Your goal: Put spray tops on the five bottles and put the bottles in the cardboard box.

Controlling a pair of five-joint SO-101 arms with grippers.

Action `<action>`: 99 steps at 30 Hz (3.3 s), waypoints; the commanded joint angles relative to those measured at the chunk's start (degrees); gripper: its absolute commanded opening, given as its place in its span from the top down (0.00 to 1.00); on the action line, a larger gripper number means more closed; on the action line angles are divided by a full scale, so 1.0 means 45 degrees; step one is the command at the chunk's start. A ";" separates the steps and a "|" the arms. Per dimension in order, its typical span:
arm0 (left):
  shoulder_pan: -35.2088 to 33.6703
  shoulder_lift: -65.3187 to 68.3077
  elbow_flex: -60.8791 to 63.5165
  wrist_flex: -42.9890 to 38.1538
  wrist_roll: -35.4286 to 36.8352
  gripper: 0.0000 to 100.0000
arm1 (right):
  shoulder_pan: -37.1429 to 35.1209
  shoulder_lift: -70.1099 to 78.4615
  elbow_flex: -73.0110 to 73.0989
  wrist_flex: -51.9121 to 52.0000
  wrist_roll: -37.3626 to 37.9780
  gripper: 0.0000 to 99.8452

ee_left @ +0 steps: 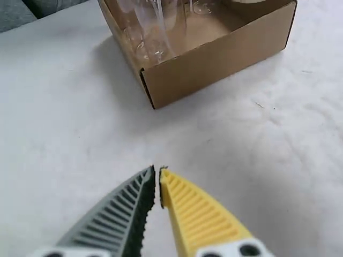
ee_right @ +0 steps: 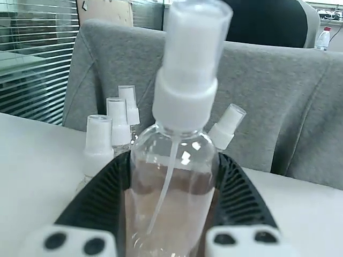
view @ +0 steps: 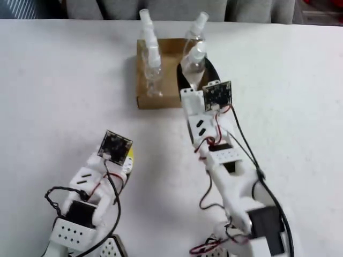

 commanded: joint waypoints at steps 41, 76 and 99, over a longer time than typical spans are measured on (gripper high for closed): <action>-0.0127 -0.0147 -0.0059 0.0039 -0.0098 0.98 | 0.0850 0.7902 -0.7443 -0.0557 -0.0117 0.98; -0.0127 -0.0147 -0.0059 0.0039 -0.0098 0.98 | 0.0869 1.0129 -0.8947 0.0283 0.0527 0.98; -0.0127 -0.0147 -0.0059 0.0039 -0.0098 0.98 | 0.0830 1.0110 -0.8967 0.1319 0.0449 0.75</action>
